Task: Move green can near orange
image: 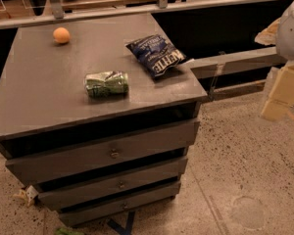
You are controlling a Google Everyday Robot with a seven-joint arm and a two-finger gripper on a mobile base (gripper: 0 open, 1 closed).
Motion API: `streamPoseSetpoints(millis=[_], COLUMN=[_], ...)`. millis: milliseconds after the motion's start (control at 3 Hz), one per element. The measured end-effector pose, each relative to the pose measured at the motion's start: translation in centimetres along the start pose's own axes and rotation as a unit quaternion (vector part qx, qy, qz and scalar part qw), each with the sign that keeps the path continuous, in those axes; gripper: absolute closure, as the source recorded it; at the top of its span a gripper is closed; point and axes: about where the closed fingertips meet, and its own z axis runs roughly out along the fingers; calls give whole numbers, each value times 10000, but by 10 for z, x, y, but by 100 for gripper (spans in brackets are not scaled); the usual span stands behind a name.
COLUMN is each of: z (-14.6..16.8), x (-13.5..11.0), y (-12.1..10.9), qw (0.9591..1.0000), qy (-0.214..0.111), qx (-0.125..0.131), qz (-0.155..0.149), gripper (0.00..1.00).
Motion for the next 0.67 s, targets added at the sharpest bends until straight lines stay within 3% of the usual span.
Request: streamPoseSetpoints(millis=[333, 667], z=[0, 3], x=[0, -16], y=[0, -4], qw=[10000, 9990], qy=[0, -454], qx=[1, -46], qz=[0, 3], gripper=[0, 0])
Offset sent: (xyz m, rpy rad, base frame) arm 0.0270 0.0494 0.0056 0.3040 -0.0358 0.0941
